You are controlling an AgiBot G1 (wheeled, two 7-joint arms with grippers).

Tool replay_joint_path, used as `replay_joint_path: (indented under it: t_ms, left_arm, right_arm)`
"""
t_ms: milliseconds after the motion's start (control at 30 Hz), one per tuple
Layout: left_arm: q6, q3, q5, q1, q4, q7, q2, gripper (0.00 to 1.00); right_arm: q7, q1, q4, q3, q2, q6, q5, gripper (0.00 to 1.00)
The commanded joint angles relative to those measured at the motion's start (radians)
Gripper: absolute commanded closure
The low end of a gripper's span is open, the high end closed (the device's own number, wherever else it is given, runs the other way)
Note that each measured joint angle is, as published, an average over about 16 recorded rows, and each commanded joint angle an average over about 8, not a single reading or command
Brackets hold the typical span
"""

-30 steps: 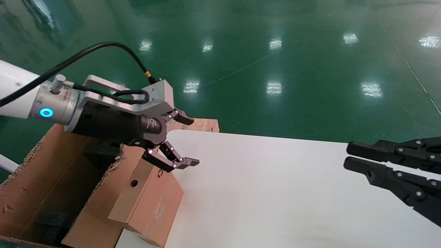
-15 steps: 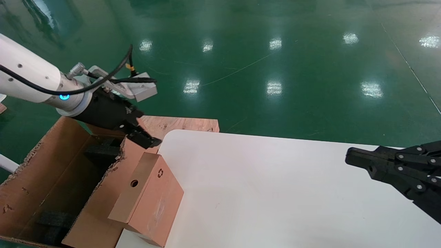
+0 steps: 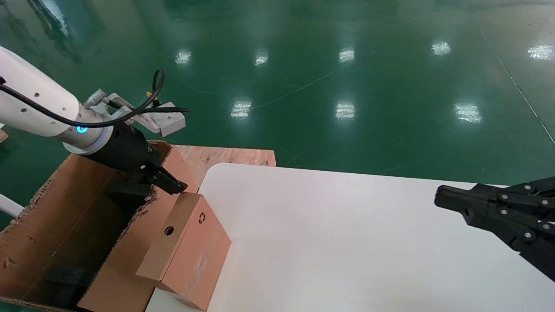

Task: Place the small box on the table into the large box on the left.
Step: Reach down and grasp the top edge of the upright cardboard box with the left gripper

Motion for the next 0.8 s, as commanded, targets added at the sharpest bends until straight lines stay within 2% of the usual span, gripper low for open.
replay_joint_path:
  t_ms: [33, 433, 800]
  left_arm:
    - [-0.011, 0.004, -0.003, 0.0, 0.008, 0.006, 0.005, 0.0]
    - [-0.007, 0.019, -0.02, -0.098, 0.019, -0.042, 0.074, 0.0]
    - [0.023, 0.201, -0.138, -0.176, 0.044, -0.127, 0.075, 0.0]
  right_arm:
    - [0.0, 0.0, 0.0, 0.0, 0.0, 0.0, 0.0, 1.0]
    - [0.0, 0.0, 0.0, 0.0, 0.0, 0.0, 0.0, 1.0]
    - [0.0, 0.0, 0.0, 0.0, 0.0, 0.0, 0.0, 1.0]
